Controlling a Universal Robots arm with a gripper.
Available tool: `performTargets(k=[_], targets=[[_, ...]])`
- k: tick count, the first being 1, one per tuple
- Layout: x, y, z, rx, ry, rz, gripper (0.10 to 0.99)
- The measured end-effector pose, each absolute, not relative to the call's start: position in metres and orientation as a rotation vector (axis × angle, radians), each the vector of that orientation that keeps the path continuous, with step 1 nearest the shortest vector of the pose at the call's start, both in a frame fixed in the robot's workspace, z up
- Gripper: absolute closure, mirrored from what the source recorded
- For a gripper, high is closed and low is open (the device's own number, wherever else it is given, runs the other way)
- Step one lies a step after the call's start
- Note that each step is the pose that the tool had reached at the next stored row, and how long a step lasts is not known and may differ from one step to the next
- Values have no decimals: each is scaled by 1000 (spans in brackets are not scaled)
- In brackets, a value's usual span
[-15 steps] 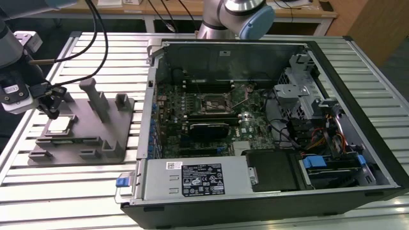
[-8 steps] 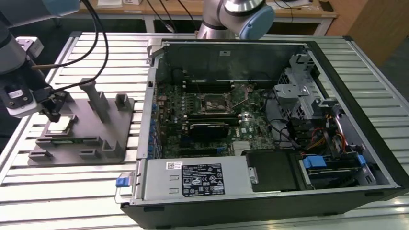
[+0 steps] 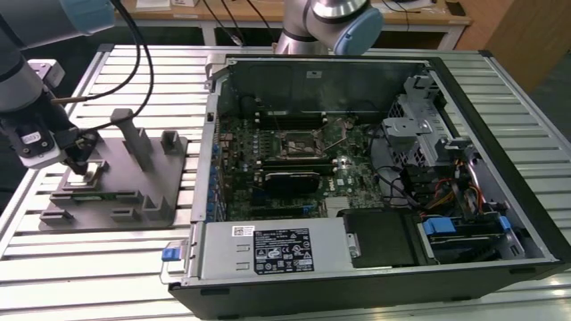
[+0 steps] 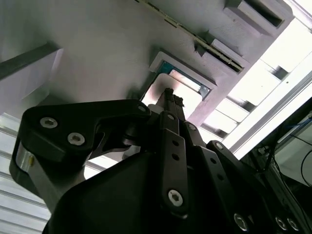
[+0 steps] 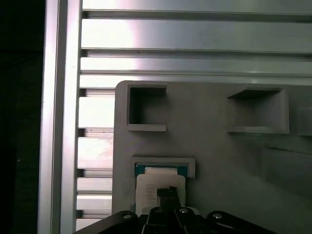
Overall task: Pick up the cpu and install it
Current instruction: 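Pick up the cpu and move it towards the insertion slot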
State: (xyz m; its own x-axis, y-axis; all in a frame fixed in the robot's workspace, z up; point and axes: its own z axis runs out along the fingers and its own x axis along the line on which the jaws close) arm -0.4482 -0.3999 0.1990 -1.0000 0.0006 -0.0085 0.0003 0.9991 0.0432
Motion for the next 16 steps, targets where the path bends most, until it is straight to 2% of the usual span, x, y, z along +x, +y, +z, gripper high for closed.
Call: performTargets(k=[13,14,15,16], targets=[[-451,-398,195,-3,3132,68,980],[-451,-398,195,-3,3132,68,973],[-451,-398,195,-3,3132,68,922],[-451,-398,195,-3,3132,68,922]])
